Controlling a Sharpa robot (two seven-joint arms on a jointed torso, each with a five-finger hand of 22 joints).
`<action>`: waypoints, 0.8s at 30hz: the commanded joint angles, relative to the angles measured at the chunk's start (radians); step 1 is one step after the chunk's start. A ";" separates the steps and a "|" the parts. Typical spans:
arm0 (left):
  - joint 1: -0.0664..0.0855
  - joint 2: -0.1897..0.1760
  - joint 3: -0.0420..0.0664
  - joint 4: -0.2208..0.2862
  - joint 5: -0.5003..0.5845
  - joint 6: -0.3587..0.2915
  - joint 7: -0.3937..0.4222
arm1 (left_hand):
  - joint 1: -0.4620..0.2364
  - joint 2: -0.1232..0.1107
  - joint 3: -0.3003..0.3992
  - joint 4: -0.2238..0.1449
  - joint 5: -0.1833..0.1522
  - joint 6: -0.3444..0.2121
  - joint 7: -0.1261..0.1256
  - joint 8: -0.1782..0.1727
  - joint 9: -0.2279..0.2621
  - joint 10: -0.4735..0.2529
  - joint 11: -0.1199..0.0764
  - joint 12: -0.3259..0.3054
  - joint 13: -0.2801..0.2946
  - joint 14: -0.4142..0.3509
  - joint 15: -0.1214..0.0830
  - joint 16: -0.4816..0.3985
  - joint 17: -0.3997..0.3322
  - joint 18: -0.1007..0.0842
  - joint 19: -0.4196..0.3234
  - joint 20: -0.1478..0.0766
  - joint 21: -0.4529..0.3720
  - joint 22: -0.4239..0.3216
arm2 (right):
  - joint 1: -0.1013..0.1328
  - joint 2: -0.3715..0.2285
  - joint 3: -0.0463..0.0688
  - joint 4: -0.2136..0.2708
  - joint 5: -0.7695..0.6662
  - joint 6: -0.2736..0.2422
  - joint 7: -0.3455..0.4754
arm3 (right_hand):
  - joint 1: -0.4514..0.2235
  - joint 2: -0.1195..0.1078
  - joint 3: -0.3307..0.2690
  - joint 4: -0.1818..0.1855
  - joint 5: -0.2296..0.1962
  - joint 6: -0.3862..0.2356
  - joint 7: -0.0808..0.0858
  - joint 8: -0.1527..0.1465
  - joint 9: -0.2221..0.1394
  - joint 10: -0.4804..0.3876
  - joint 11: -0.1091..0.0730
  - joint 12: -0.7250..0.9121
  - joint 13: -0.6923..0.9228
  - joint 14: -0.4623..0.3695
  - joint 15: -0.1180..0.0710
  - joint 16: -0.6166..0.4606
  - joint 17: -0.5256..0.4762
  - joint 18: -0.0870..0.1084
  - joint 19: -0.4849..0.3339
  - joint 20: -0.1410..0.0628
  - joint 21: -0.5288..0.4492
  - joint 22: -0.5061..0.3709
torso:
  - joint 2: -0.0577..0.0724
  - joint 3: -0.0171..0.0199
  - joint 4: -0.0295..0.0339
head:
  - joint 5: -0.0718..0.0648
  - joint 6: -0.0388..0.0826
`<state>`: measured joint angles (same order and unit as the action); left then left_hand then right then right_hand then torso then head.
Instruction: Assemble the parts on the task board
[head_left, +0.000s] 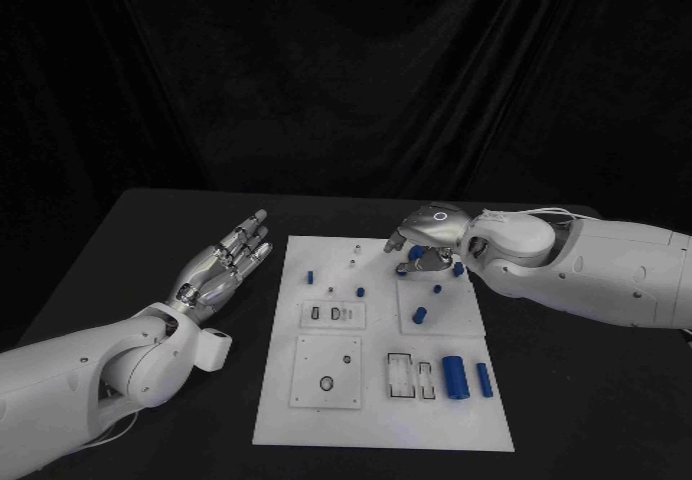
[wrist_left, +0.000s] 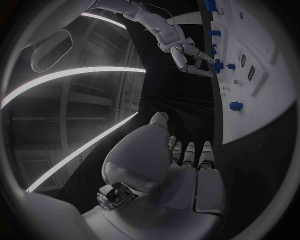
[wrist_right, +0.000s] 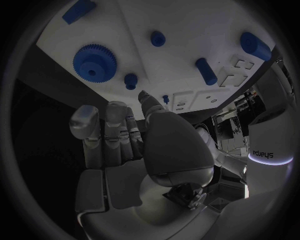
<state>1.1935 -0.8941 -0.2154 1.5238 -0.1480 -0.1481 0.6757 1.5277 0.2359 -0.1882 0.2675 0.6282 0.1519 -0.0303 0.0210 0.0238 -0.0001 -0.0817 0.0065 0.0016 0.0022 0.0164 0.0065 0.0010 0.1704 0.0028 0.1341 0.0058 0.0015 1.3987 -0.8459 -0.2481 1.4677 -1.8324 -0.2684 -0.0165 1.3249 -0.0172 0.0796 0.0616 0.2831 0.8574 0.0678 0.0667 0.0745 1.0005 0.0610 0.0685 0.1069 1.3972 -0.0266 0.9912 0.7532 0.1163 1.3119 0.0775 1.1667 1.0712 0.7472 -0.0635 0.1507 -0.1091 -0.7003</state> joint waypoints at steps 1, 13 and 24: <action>0.000 -0.001 0.001 0.004 -0.003 0.014 0.094 | 0.012 0.001 0.006 -0.002 0.006 0.002 -0.001 0.005 0.000 0.000 0.005 -0.006 -0.002 -0.002 0.009 -0.007 -0.001 0.007 -0.003 0.008 -0.006 -0.001 | -0.004 -0.004 0.001 0.005 -0.011 0.040 -0.012 | -0.003 -0.008 0.006 -0.001 0.009 0.000 -0.003 -0.002 -0.002 -0.001 0.008 -0.004 -0.003 0.003 -0.002 -0.003 -0.008 -0.010 0.000 0.002 0.001 0.000 | -0.004 -0.0002 -0.0003 | -0.002 -0.004; 0.000 0.000 0.001 -0.003 -0.003 0.025 0.084 | 0.015 0.000 0.011 -0.006 0.007 0.000 0.002 0.004 0.000 0.000 0.009 -0.006 -0.002 -0.002 0.014 -0.007 -0.001 0.007 -0.003 0.012 -0.006 -0.001 | -0.019 -0.002 0.001 -0.013 -0.011 0.056 -0.015 | 0.005 -0.030 0.079 -0.006 0.172 0.075 0.032 0.014 0.013 0.011 -0.004 -0.004 -0.023 -0.008 -0.009 0.004 -0.011 -0.009 -0.014 -0.002 0.007 0.027 | -0.009 -0.0002 -0.0005 | -0.002 -0.017; 0.000 0.001 0.001 -0.008 -0.003 0.041 0.072 | 0.017 -0.002 0.016 -0.009 0.007 0.000 0.007 0.004 0.000 0.000 0.014 -0.006 -0.002 -0.002 0.021 -0.007 -0.001 0.007 -0.003 0.017 -0.006 -0.001 | -0.034 0.013 0.001 -0.040 -0.011 0.039 -0.007 | -0.006 -0.054 0.134 0.003 0.112 0.092 0.034 0.008 0.022 0.046 -0.004 0.002 -0.023 -0.018 -0.008 0.000 -0.024 -0.007 -0.026 -0.002 0.000 0.035 | -0.012 -0.0001 -0.0005 | 0.003 -0.026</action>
<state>1.1935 -0.8947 -0.2154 1.5145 -0.1483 -0.1289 0.6759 1.5356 0.2360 -0.1800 0.2592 0.6323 0.1519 -0.0303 0.0209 0.0235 -0.0002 -0.0746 0.0065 0.0009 0.0009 0.0295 0.0065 0.0016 0.1704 -0.0007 0.1448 0.0058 0.0016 1.3683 -0.8337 -0.2483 1.4314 -1.8336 -0.2243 -0.0171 1.3183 -0.0582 0.2080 0.0638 0.4048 0.9430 0.1036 0.0791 0.0952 1.0408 0.0576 0.0667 0.0830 1.3864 -0.0374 0.9911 0.7289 0.1166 1.2953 0.0752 1.1695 1.1042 0.7368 -0.0639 0.1496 -0.1061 -0.7242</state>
